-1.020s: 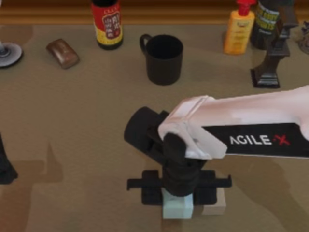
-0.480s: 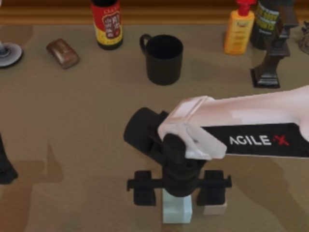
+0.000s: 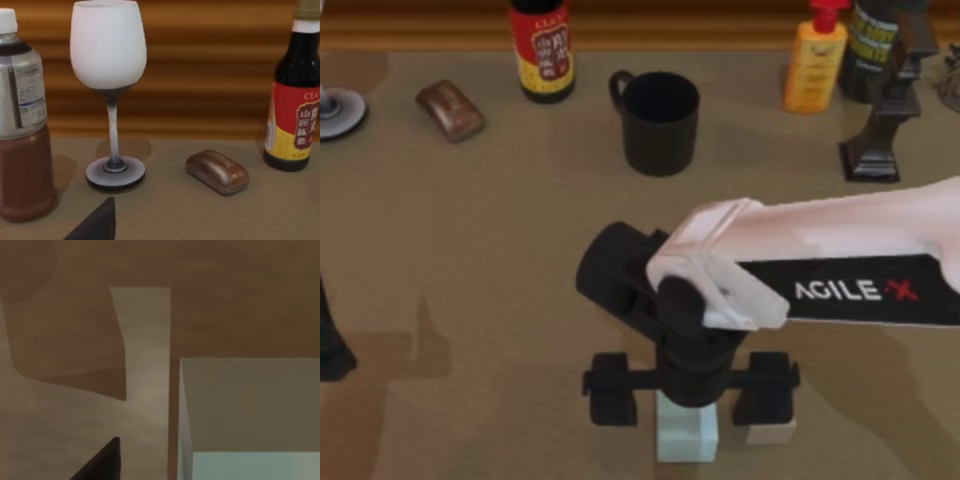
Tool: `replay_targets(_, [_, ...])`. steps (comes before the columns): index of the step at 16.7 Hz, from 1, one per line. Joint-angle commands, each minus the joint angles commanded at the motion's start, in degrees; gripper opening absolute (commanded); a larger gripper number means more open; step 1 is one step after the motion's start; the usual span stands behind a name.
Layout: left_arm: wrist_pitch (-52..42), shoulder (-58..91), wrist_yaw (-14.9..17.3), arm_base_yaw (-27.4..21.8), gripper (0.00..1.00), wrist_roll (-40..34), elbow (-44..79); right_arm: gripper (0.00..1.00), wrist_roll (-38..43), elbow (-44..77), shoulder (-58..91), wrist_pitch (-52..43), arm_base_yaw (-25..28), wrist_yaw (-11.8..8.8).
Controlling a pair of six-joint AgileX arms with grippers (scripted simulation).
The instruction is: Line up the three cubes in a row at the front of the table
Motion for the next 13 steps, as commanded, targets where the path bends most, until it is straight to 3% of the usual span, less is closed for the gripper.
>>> replay_targets(7, [0.0,0.0,0.0,0.0,1.0,0.0,0.0,1.0,0.13,7.29,-5.07,-12.83,0.59,-0.03])
replay_targets(13, [0.0,0.0,0.0,0.0,1.0,0.0,0.0,1.0,-0.06,8.11,-5.68,-14.0,0.31,-0.04])
